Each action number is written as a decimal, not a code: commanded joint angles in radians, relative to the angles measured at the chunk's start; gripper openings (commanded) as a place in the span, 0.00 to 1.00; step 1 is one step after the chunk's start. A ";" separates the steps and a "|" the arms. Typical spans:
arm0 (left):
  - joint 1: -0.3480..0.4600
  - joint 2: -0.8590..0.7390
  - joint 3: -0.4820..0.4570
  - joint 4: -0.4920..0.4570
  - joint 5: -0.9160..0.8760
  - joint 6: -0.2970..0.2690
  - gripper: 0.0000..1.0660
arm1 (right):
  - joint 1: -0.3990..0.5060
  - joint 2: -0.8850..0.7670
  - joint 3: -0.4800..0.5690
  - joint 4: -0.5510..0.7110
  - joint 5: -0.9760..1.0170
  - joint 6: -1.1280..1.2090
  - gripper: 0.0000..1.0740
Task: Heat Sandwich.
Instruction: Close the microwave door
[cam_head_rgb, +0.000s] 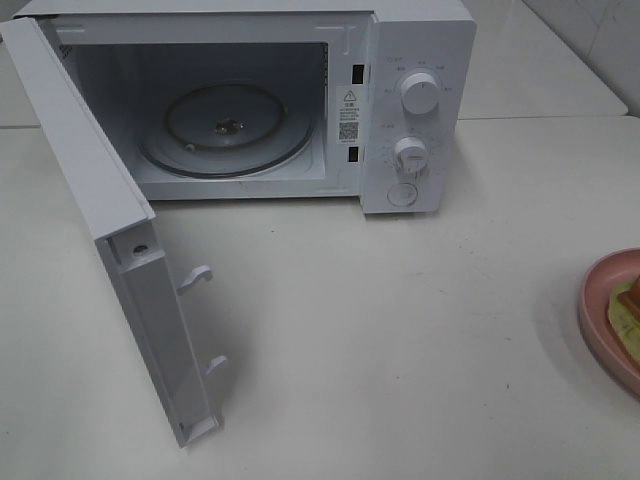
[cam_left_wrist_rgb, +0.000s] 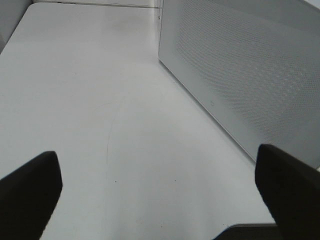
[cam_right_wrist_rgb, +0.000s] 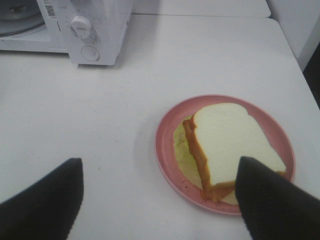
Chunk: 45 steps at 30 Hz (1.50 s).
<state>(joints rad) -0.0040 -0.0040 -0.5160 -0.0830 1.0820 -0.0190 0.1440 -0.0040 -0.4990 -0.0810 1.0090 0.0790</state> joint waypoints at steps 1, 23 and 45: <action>0.004 -0.006 0.001 -0.035 -0.011 -0.001 0.92 | -0.004 -0.027 0.000 -0.002 -0.014 -0.007 0.70; 0.004 0.198 -0.036 -0.038 -0.124 0.001 0.76 | -0.004 -0.027 0.000 -0.003 -0.014 -0.007 0.70; 0.004 0.672 0.021 -0.039 -0.536 0.061 0.00 | -0.004 -0.027 0.000 -0.003 -0.014 -0.007 0.70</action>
<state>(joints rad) -0.0040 0.6340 -0.5190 -0.1200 0.6470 0.0090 0.1440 -0.0040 -0.4990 -0.0810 1.0090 0.0790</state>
